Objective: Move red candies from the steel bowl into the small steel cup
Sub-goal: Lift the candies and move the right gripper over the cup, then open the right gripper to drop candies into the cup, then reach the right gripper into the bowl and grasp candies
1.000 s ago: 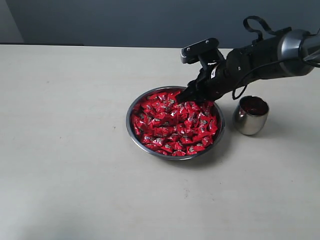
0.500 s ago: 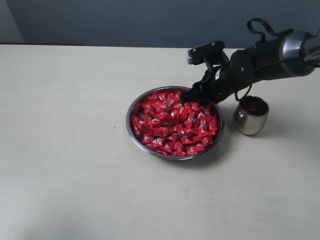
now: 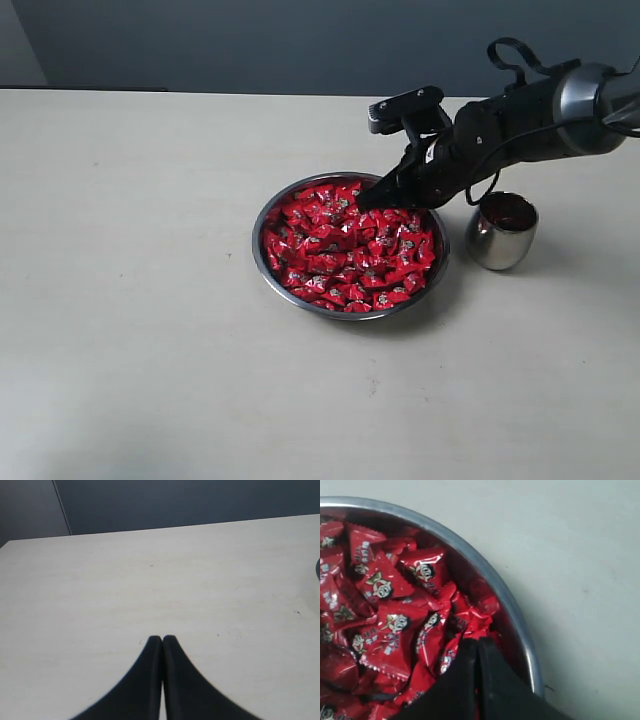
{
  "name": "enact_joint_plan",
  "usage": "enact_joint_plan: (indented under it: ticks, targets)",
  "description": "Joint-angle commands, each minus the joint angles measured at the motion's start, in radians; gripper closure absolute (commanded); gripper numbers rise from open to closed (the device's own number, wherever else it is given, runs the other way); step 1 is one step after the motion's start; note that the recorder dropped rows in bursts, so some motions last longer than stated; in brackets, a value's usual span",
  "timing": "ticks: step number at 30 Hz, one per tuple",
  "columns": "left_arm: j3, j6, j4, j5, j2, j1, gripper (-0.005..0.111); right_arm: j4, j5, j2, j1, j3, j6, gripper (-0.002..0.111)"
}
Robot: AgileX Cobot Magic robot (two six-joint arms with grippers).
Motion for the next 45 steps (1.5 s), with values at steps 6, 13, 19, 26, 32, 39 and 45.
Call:
enact_joint_plan:
  ticks: [6, 13, 19, 26, 32, 39, 45]
  targets:
    - [-0.008, -0.002, 0.002, -0.005, -0.005, -0.008, 0.106, 0.000, 0.078, -0.112, -0.001, -0.001, 0.000, 0.109]
    - [-0.008, -0.002, 0.002, -0.005, -0.005, -0.008, 0.106, -0.052, 0.154, -0.265, -0.006, 0.029, 0.000, 0.109]
    - [-0.008, -0.002, 0.002, -0.005, -0.005, -0.008, 0.106, -0.057, 0.165, -0.391, -0.112, 0.143, 0.000, 0.109]
    - [-0.008, -0.002, 0.002, -0.005, -0.005, -0.008, 0.106, -0.005, 0.082, -0.475, -0.189, 0.299, 0.000, 0.109]
    - [-0.008, -0.002, 0.002, -0.005, -0.005, -0.008, 0.106, -0.018, 0.064, -0.382, -0.189, 0.309, -0.009, 0.109]
    - [-0.008, -0.002, 0.002, -0.005, -0.005, -0.008, 0.106, -0.038, 0.051, -0.366, -0.189, 0.309, -0.010, 0.081]
    - [-0.008, -0.002, 0.002, -0.005, -0.005, -0.008, 0.106, -0.030, 0.046, -0.394, -0.187, 0.291, -0.010, 0.071]
